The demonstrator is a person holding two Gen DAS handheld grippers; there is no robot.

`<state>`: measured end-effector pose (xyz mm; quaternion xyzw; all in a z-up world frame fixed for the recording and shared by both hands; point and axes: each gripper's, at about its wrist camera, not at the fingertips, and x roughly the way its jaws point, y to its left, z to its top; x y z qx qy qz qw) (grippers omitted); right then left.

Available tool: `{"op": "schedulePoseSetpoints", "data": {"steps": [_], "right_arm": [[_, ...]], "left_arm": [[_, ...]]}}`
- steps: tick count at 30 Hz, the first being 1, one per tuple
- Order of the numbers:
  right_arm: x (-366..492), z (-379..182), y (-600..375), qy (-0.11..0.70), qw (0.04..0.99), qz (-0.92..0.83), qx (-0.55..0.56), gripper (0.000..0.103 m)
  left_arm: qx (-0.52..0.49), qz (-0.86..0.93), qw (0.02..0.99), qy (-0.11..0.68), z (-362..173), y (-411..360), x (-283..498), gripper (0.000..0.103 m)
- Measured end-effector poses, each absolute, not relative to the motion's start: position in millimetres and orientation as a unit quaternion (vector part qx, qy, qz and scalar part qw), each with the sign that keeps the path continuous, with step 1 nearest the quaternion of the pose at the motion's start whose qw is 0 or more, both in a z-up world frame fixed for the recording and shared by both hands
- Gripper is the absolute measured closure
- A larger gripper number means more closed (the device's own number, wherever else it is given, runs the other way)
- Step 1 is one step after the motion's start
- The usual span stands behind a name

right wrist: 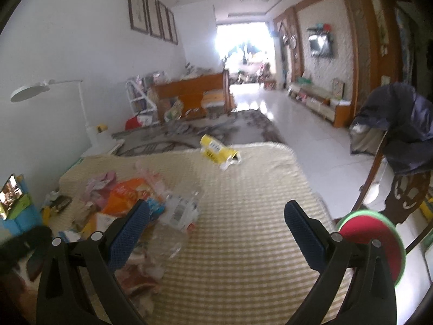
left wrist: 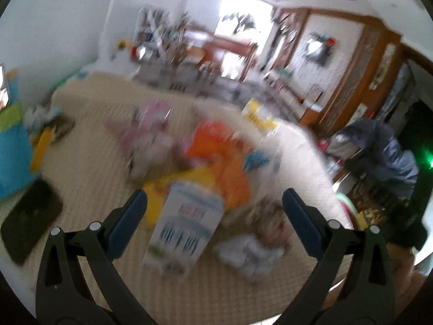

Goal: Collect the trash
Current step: 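Grasp the white milk carton with the left tool while the right tool grasps crumpled paper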

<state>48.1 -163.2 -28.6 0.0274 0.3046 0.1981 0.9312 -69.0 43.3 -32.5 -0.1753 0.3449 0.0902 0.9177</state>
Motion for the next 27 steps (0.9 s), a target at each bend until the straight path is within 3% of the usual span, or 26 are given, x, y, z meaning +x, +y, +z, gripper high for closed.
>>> {"op": "schedulePoseSetpoints", "data": {"steps": [7, 11, 19, 27], "right_arm": [[46, -29, -158, 0.323, 0.923, 0.208, 0.023, 0.007], [49, -33, -157, 0.337, 0.917, 0.214, 0.027, 0.007], [54, -50, -139, 0.390, 0.882, 0.262, 0.039, 0.007], [62, -76, -112, 0.466, 0.815, 0.333, 0.081, 0.007]], "left_arm": [[-0.222, 0.136, 0.867, 0.425, -71, 70, -60, 0.006], [-0.233, 0.123, 0.856, 0.445, -81, 70, -54, 0.012], [-0.148, 0.160, 0.861, 0.460, -90, 47, -40, 0.011], [-0.146, 0.165, 0.877, 0.427, -84, 52, -38, 0.014]]}}
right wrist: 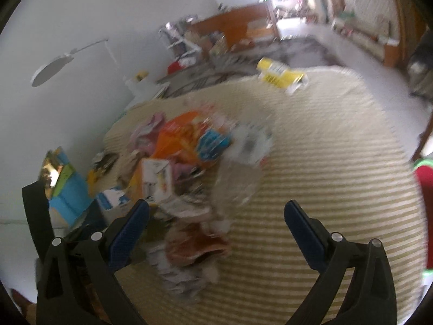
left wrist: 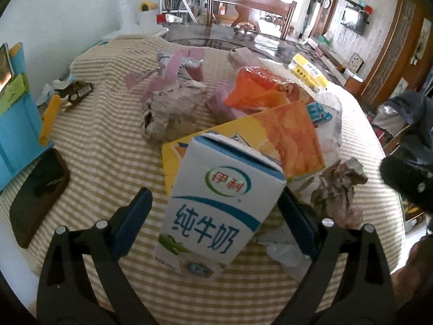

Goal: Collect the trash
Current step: 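Grasp the white milk carton with the left tool while the right tool grasps crumpled paper, then carry both items to the red bucket and open both tools to drop them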

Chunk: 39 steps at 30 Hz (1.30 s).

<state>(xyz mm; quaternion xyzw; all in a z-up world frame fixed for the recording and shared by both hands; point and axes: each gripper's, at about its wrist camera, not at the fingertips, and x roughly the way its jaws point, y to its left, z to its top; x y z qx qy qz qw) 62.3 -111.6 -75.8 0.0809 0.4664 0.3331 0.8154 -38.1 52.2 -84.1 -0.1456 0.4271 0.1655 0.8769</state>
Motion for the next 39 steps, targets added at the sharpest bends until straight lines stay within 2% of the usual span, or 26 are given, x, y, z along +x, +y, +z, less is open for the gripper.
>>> {"op": "schedulePoseSetpoints", "data": {"steps": [2, 5, 8, 10, 13, 14, 25, 35, 39], "right_arm": [[65, -82, -105, 0.481, 0.799, 0.347, 0.095, 0.007], [66, -88, -97, 0.495, 0.785, 0.357, 0.104, 0.011], [68, -93, -93, 0.505, 0.775, 0.363, 0.107, 0.031], [68, -95, -94, 0.510, 0.768, 0.370, 0.112, 0.058], [67, -91, -97, 0.501, 0.774, 0.371, 0.113, 0.067], [66, -88, -99, 0.495, 0.778, 0.371, 0.112, 0.067], [54, -47, -134, 0.399, 0.836, 0.363, 0.100, 0.068], [54, -36, -167, 0.370, 0.867, 0.321, 0.090, 0.068], [64, -36, -200, 0.366, 0.879, 0.280, 0.126, 0.068]], "left_arm": [[-0.153, 0.154, 0.876, 0.430, -86, 53, -37, 0.030], [-0.170, 0.142, 0.875, 0.431, -87, 54, -36, 0.036], [-0.187, 0.131, 0.874, 0.428, -88, 55, -36, 0.037], [-0.191, 0.121, 0.876, 0.426, -88, 54, -36, 0.038], [-0.197, 0.110, 0.879, 0.421, -86, 51, -36, 0.039], [-0.198, 0.108, 0.881, 0.416, -85, 51, -37, 0.043], [-0.212, 0.121, 0.912, 0.329, -54, 55, -56, 0.044], [-0.192, 0.105, 0.931, 0.291, -20, 35, -65, 0.044], [-0.184, 0.059, 0.940, 0.281, -3, 2, -54, 0.044]]}}
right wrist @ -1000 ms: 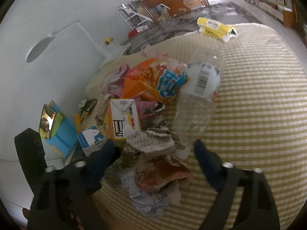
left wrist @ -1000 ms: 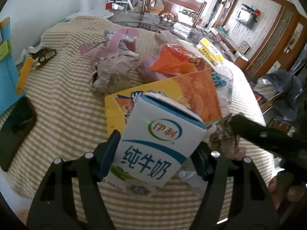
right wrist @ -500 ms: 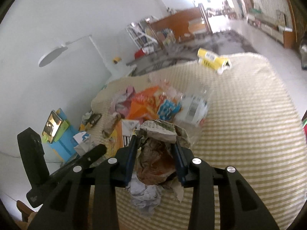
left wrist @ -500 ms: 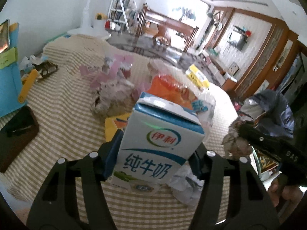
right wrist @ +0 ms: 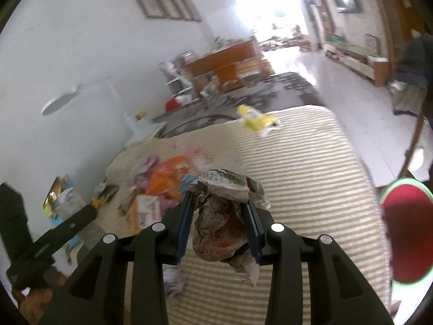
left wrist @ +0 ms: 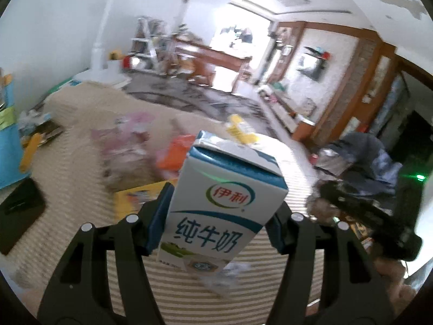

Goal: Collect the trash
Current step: 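Carry both items to the red bucket and open both tools to drop them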

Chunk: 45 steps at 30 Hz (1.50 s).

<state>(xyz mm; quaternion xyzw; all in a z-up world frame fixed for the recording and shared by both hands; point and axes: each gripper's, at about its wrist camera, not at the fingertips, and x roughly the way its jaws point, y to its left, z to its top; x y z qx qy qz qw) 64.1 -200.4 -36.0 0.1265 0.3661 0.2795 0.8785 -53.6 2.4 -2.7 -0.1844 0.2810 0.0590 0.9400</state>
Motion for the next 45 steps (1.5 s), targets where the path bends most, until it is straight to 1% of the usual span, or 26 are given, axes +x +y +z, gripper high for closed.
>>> {"op": "schedulePoseSetpoints", "data": {"steps": [3, 6, 11, 14, 21, 27, 30, 33, 35, 36, 37, 41, 43, 45], "right_arm": [[73, -39, -229, 0.373, 0.876, 0.252, 0.175, 0.068], [78, -35, -264, 0.370, 0.866, 0.246, 0.231, 0.068], [66, -20, -324, 0.333, 0.893, 0.183, 0.239, 0.067], [60, -31, -362, 0.331, 0.895, 0.142, 0.263, 0.066], [49, -74, -441, 0.338, 0.876, 0.050, 0.340, 0.066], [43, -88, -457, 0.341, 0.870, 0.032, 0.355, 0.065], [45, -94, -456, 0.344, 0.866, 0.028, 0.363, 0.064], [48, -99, -460, 0.342, 0.860, 0.021, 0.378, 0.059], [47, -103, -464, 0.345, 0.855, 0.010, 0.387, 0.049], [48, -105, -465, 0.347, 0.852, 0.007, 0.391, 0.040], [47, -106, -466, 0.348, 0.850, 0.004, 0.395, 0.036], [44, -105, -468, 0.342, 0.851, -0.004, 0.399, 0.034], [41, -102, -468, 0.335, 0.855, -0.009, 0.397, 0.031], [40, -100, -468, 0.332, 0.856, -0.012, 0.396, 0.030]], "left_arm": [[-0.155, 0.023, 0.949, 0.275, 7, -31, -40, 0.044], [-0.149, -0.015, 0.948, 0.280, 10, -55, -25, 0.044], [-0.161, -0.084, 0.936, 0.302, 5, -98, 8, 0.044], [-0.168, -0.121, 0.923, 0.323, -2, -127, 32, 0.044], [-0.188, -0.201, 0.884, 0.378, -18, -191, 87, 0.044], [-0.174, -0.243, 0.859, 0.416, -36, -240, 112, 0.044], [-0.150, -0.253, 0.854, 0.429, -43, -261, 118, 0.044], [-0.121, -0.259, 0.853, 0.437, -50, -275, 120, 0.044], [-0.106, -0.257, 0.854, 0.440, -56, -283, 121, 0.044], [-0.101, -0.257, 0.854, 0.441, -58, -286, 121, 0.044], [-0.096, -0.258, 0.853, 0.444, -60, -289, 121, 0.043], [-0.072, -0.261, 0.851, 0.451, -67, -295, 118, 0.043], [-0.073, -0.261, 0.851, 0.449, -67, -294, 119, 0.043], [-0.074, -0.261, 0.853, 0.447, -66, -294, 118, 0.038]]}}
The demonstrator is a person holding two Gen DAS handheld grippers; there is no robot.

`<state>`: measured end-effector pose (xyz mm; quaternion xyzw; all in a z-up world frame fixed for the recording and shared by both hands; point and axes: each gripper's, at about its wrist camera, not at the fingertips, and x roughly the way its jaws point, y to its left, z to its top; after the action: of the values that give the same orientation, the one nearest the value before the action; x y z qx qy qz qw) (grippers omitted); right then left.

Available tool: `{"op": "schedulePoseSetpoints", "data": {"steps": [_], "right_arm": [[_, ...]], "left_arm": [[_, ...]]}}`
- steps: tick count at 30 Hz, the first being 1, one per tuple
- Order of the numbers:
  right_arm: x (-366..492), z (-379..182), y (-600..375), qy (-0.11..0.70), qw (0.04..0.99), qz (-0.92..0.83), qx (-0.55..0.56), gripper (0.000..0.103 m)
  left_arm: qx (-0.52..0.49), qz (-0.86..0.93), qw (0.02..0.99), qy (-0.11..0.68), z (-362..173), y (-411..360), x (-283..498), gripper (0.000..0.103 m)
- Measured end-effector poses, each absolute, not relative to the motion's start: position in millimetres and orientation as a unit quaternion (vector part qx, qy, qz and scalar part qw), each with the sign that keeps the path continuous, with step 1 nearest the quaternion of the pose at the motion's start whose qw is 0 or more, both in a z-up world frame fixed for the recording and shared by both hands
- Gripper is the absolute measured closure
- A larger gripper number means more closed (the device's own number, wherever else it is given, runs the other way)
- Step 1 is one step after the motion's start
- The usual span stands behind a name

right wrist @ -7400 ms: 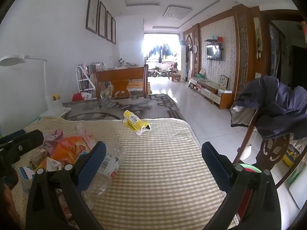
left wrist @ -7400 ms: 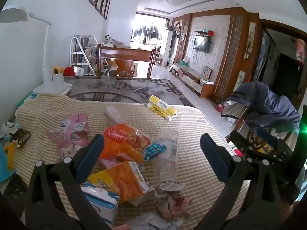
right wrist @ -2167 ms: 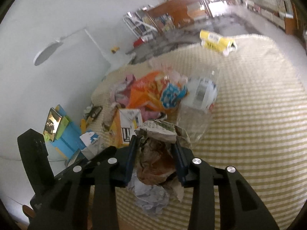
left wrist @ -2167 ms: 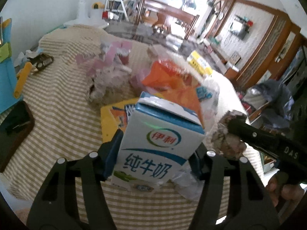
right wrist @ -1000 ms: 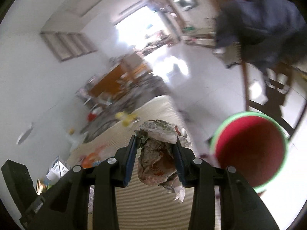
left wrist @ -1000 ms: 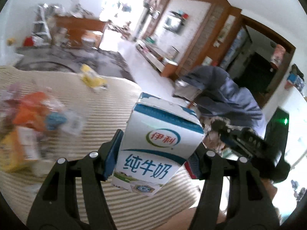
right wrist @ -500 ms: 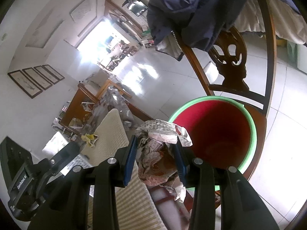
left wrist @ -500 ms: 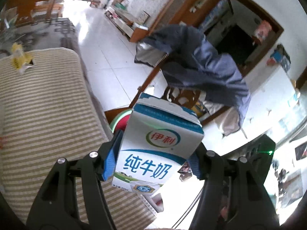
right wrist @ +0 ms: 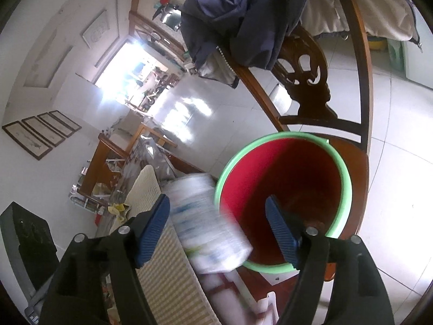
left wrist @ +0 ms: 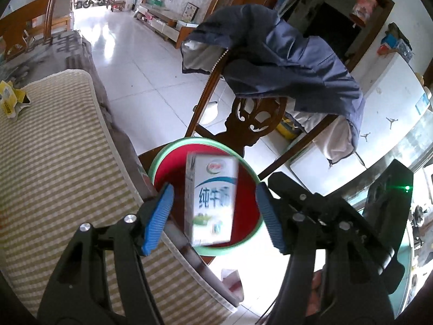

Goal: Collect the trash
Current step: 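Carry both items to the red bucket and open both tools to drop them, then return to the bed and grasp grey crumpled tissue with the right tool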

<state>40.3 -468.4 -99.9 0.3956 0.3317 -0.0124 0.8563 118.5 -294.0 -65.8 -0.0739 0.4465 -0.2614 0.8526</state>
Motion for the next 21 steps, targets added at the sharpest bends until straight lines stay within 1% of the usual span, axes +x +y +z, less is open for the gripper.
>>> {"op": "schedulePoseSetpoints", "data": {"steps": [1, 7, 11, 16, 20, 21], "right_arm": [[40, -100, -469, 0.330, 0.857, -0.013, 0.396, 0.030], [39, -93, -467, 0.325, 0.860, -0.014, 0.393, 0.030], [39, -78, -453, 0.324, 0.872, -0.005, 0.368, 0.030], [39, -53, -420, 0.320, 0.893, 0.018, 0.316, 0.030], [37, -32, -386, 0.318, 0.906, 0.047, 0.276, 0.030], [37, -28, -375, 0.318, 0.906, 0.063, 0.274, 0.028]], "left_arm": [[-0.075, -0.261, 0.853, 0.445, -65, -293, 118, 0.034], [-0.072, -0.257, 0.866, 0.423, -52, -281, 104, 0.034], [-0.087, -0.249, 0.876, 0.405, -37, -260, 90, 0.034], [-0.125, -0.219, 0.885, 0.392, -22, -212, 73, 0.034], [-0.112, -0.184, 0.904, 0.369, -6, -173, 54, 0.034], [-0.099, -0.171, 0.911, 0.361, -1, -161, 47, 0.034]]}}
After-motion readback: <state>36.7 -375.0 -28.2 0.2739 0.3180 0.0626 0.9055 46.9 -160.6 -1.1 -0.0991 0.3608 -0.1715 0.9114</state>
